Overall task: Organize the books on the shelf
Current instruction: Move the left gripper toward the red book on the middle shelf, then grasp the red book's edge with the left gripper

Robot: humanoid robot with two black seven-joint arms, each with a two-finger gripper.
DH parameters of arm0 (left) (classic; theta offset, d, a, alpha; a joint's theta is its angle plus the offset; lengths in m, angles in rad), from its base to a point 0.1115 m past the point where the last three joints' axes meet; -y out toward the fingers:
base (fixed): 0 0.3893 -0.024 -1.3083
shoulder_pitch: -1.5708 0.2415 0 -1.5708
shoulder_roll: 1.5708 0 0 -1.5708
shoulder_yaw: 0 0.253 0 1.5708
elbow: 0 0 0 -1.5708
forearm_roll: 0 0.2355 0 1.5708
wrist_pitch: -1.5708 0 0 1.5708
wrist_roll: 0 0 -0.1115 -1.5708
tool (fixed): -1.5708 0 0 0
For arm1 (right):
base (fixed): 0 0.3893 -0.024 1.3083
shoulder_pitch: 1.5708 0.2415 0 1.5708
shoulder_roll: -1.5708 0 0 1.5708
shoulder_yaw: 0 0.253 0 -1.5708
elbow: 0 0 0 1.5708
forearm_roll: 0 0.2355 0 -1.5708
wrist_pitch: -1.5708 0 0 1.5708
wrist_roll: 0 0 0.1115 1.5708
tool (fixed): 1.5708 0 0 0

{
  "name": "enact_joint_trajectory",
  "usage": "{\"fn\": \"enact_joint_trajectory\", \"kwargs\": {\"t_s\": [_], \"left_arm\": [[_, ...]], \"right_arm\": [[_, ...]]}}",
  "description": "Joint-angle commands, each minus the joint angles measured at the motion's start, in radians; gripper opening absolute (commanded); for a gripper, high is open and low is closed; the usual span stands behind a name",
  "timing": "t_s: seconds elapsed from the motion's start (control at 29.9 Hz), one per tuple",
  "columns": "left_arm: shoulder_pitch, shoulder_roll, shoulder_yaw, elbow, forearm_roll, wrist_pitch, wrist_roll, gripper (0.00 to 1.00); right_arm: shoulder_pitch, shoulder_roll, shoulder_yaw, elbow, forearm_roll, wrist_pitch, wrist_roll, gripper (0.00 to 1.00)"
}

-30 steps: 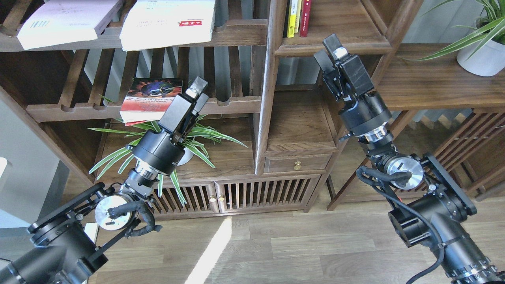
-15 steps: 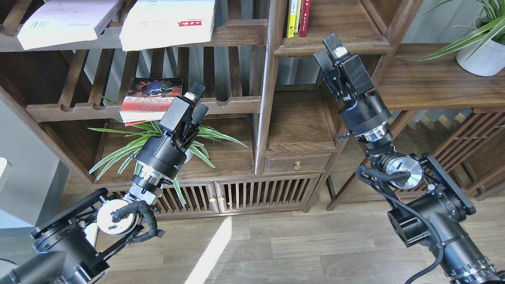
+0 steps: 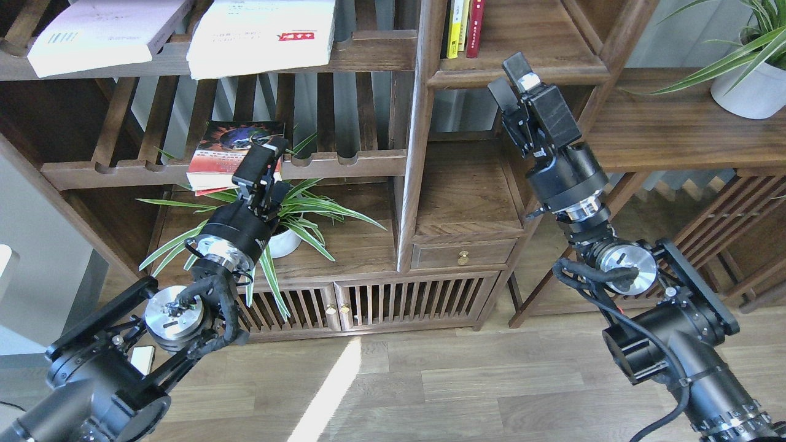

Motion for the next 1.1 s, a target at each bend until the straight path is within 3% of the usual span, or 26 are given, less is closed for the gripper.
{"fn": "enact_joint_trajectory", "kwargs": {"t_s": [0.0, 0.23, 0.57, 1.07], "left_arm": [[0.003, -0.005, -0.024, 0.013, -0.022, 0.015, -0.019, 0.99], [0.040, -0.010, -0.025, 0.037, -0.048, 0.015, -0.021, 0.99], [0.038, -0.064, -0.073, 0.172, -0.048, 0.006, -0.012, 0.99], [-0.018, -0.099, -0.076, 0.312, -0.048, -0.068, 0.005, 0.99]], "right_arm": [[0.002, 0.009, -0.002, -0.001, 0.000, -0.010, 0.000, 0.99], [0.018, 0.030, -0.012, -0.001, 0.000, -0.036, 0.000, 0.99], [0.027, 0.030, -0.015, -0.001, 0.000, -0.045, 0.000, 0.99], [0.025, 0.038, -0.015, -0.001, -0.002, -0.047, 0.000, 0.99]]}}
